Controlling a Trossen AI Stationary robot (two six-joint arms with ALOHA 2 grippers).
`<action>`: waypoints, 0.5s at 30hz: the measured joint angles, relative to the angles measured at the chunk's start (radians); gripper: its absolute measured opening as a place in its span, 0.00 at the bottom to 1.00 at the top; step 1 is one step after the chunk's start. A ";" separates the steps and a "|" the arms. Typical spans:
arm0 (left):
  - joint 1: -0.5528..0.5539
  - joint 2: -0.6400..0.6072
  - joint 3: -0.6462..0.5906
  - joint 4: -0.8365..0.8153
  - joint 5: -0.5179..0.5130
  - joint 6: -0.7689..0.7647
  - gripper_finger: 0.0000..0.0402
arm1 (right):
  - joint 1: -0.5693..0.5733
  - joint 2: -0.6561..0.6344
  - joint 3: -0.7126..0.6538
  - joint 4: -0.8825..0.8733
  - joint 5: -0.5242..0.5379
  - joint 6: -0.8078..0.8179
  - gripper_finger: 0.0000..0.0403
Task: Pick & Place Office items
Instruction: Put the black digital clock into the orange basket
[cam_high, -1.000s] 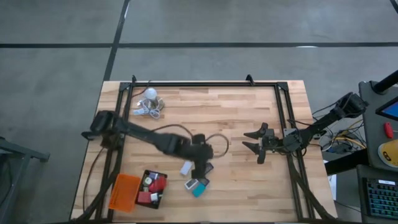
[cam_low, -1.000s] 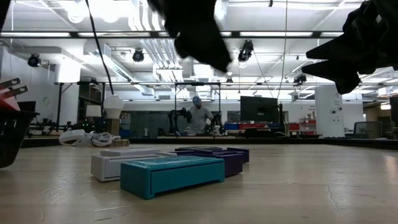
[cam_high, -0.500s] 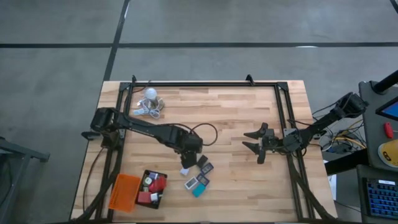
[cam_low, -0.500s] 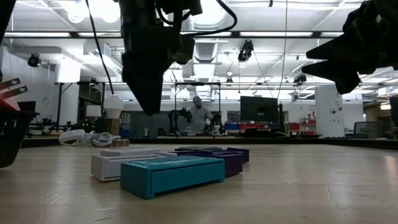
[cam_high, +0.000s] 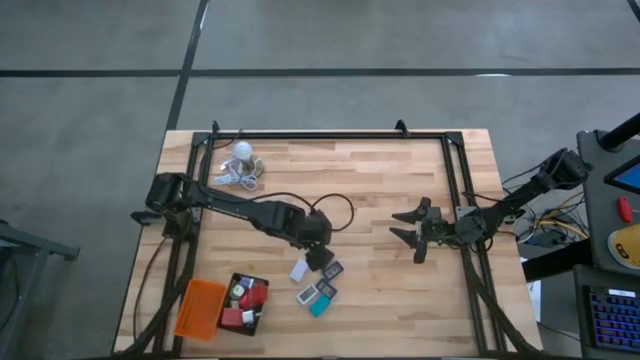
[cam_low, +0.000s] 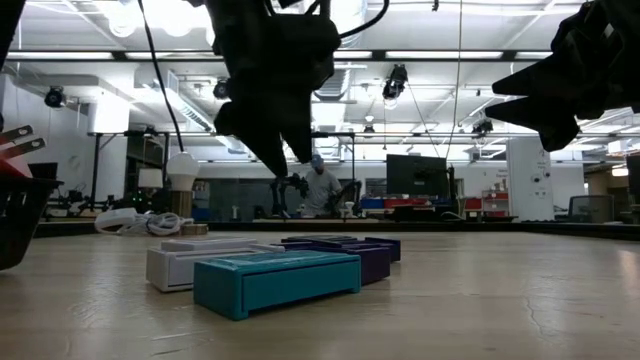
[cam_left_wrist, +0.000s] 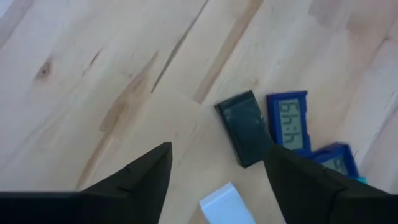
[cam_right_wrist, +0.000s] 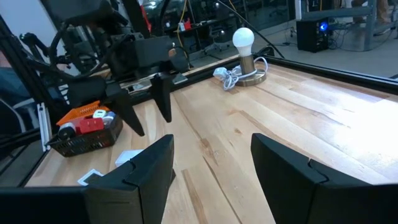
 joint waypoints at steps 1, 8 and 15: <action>-0.001 0.000 -0.002 0.009 0.004 -0.008 0.66 | 0.000 0.000 0.000 0.000 0.000 0.000 0.52; -0.016 0.027 -0.004 0.052 0.041 -0.039 0.77 | 0.000 0.000 0.000 0.000 0.000 0.000 0.52; -0.018 0.116 0.033 0.061 0.127 -0.050 0.79 | 0.000 0.000 0.000 0.000 0.000 0.000 0.52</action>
